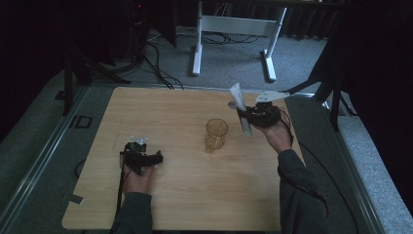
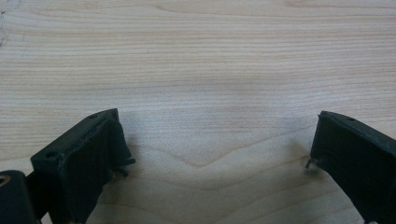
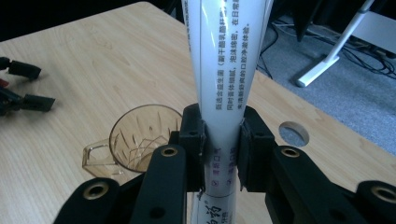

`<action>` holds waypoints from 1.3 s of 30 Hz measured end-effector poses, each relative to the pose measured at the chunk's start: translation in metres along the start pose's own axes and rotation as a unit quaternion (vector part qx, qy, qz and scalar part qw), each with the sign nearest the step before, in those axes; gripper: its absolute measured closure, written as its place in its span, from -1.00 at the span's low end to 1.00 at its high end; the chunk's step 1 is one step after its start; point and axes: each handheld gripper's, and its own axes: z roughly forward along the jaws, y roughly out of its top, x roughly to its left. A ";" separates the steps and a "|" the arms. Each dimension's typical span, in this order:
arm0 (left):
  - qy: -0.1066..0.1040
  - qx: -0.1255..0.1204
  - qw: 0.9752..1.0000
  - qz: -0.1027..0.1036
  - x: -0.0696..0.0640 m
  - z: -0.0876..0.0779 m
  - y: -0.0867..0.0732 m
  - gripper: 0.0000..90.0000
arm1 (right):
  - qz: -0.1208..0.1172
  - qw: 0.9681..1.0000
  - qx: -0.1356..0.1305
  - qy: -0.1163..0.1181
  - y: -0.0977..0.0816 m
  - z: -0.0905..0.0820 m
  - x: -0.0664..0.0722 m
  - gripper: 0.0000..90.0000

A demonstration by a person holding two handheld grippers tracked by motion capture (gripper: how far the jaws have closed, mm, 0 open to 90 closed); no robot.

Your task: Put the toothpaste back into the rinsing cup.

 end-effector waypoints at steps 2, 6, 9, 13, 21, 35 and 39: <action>0.000 0.000 1.000 0.000 0.000 0.000 0.000 -0.95 | 0.001 1.000 -0.002 -0.003 0.002 -0.001 0.000 0.67; 0.000 0.000 1.000 0.000 0.000 0.000 0.000 -0.95 | 0.003 1.000 -0.011 -0.006 0.005 -0.001 0.000 0.67; 0.000 0.000 1.000 0.000 0.000 0.000 0.000 -0.95 | 0.006 1.000 -0.015 -0.007 0.007 0.000 0.000 0.67; 0.000 0.000 1.000 0.000 0.000 0.000 0.000 -0.95 | 0.009 1.000 -0.019 -0.009 0.008 0.000 0.001 0.67; 0.000 0.000 1.000 0.000 0.000 0.000 0.000 -0.95 | 0.018 0.999 -0.029 -0.015 0.009 0.000 0.000 0.67; 0.000 0.000 1.000 0.000 0.000 0.000 0.000 -0.95 | 0.016 0.999 -0.049 -0.013 0.023 0.003 0.008 0.67; 0.000 0.000 1.000 0.000 0.000 0.000 0.000 -0.95 | 0.017 0.998 -0.055 -0.007 0.027 0.006 0.011 0.67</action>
